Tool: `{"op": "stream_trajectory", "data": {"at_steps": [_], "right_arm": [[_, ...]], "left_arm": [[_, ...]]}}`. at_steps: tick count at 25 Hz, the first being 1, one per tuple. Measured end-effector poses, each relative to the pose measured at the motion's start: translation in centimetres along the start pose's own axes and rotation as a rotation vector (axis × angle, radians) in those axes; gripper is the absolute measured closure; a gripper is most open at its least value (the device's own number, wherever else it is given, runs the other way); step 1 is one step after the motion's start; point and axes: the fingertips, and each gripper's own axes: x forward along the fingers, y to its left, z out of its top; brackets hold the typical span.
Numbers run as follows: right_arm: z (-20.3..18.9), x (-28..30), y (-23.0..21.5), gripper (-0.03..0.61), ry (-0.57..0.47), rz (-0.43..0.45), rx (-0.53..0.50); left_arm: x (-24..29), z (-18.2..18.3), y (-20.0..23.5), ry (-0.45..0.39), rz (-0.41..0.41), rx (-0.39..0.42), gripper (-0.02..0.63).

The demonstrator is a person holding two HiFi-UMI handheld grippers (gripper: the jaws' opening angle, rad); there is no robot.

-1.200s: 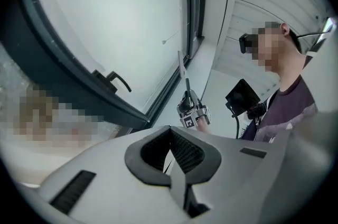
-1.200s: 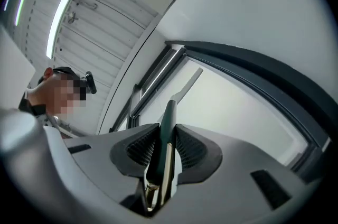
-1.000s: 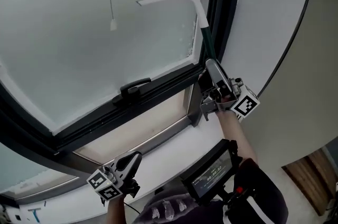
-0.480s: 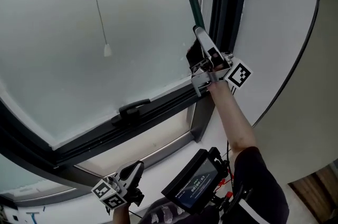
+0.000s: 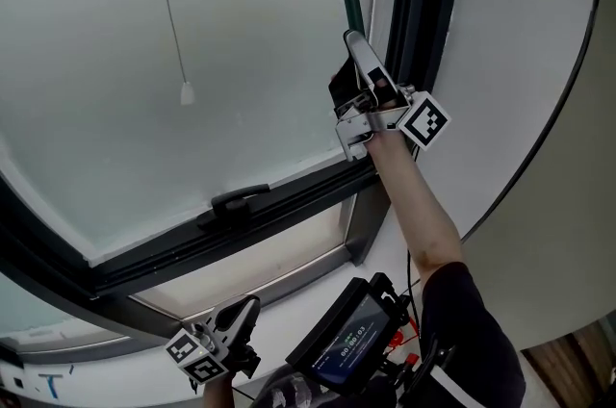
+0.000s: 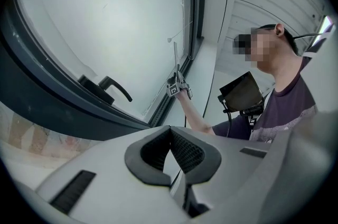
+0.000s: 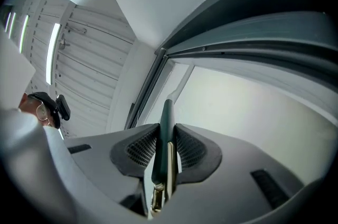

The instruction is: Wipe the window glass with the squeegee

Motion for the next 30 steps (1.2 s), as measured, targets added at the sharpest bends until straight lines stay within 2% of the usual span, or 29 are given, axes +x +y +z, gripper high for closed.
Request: {"op": "stream_trajectory", "data": {"at_steps": [8,16,23,27,30], "right_arm": [[-0.4,0.2,0.1,0.494,0.006,0.012,0.084],[-0.9,0.1,-0.3,0.488,0.050,-0.016,0.111],[-1.0,0.2,0.6,0.488,0.076,-0.048,0.133],[-1.4,-1.1,0.5,0.488,0.079,-0.051,0.146],[-2.4,-2.7,-0.5,0.488,0.076,-0.058,0.166]], "left_arm": [[-0.4,0.2,-0.1,0.002,0.009,-0.007,0.609],[-1.0,0.0,0.2,0.020,0.019,-0.004,0.608],[-1.0,1.3,-1.8,0.010,0.003,-0.031,0.609],[-1.7,0.0,-1.1,0.044,0.025,-0.002,0.609],[-0.9,0.0,-1.3,0.012,0.016,-0.029,0.608]]}}
